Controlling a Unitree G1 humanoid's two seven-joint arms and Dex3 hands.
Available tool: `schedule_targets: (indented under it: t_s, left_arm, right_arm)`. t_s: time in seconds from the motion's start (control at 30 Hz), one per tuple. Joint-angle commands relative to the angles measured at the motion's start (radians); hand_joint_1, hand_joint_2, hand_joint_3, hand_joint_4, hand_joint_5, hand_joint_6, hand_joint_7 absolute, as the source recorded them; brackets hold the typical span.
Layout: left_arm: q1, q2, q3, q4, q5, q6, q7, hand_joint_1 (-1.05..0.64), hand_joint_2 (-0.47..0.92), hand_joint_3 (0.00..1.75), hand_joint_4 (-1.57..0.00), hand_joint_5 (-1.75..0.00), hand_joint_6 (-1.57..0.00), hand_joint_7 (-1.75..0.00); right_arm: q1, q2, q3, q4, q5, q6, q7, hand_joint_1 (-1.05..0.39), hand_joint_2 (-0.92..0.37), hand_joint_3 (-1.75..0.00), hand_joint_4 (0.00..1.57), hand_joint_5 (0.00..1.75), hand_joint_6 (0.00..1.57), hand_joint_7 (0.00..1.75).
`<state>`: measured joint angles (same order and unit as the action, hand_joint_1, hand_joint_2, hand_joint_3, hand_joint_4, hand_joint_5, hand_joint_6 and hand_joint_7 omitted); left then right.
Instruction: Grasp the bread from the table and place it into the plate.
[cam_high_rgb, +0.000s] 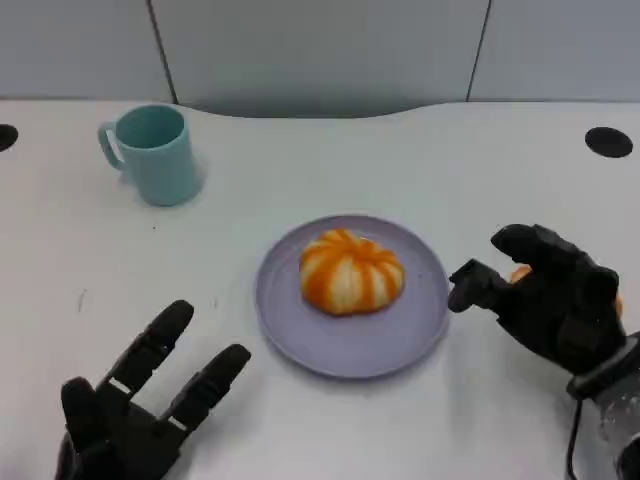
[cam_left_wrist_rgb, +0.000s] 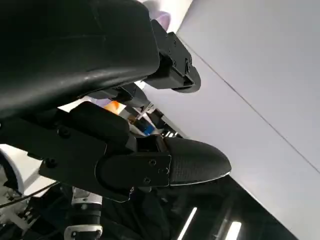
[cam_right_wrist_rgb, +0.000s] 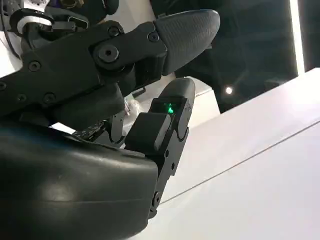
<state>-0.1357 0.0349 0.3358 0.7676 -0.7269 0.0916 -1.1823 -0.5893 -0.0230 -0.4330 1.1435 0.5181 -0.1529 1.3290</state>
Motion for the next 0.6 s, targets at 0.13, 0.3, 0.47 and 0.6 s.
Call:
schedule_targets:
  t_s: [0.13,0.3,0.47,0.6]
  left_arm:
    - [0.03,0.001,0.005,-0.017,0.025,0.001,-0.012,-1.0,0.92,0.34,-0.48,-0.35,-0.47,-0.04]
    - [0.077,0.007,0.0,-0.083,0.019,0.079,-0.002,-1.01,0.92,0.29,-0.48,-0.39,-0.49,-0.03]
    - [0.109,0.006,0.003,-0.134,0.02,0.122,0.007,-1.0,0.92,0.27,-0.36,-0.58,-0.49,-0.01]
    - [0.11,0.001,0.015,-0.097,0.027,0.101,0.001,-1.0,0.92,0.25,-0.31,-0.68,-0.51,-0.01]
  right_arm:
    - [0.041,-0.035,0.02,-0.041,-0.009,0.024,0.006,-0.56,-0.92,-0.1,0.71,1.01,1.07,0.01]
    - [0.074,-0.023,0.028,-0.069,0.004,0.024,0.018,-0.55,-0.92,-0.1,0.7,1.0,1.04,0.0]
    - [0.1,-0.017,0.039,-0.105,0.006,0.052,0.01,-0.56,-0.92,-0.07,0.75,0.92,1.08,0.02]
    - [0.115,-0.018,0.043,-0.102,0.014,0.076,0.037,-0.53,-0.92,-0.07,0.74,0.92,1.07,0.01]
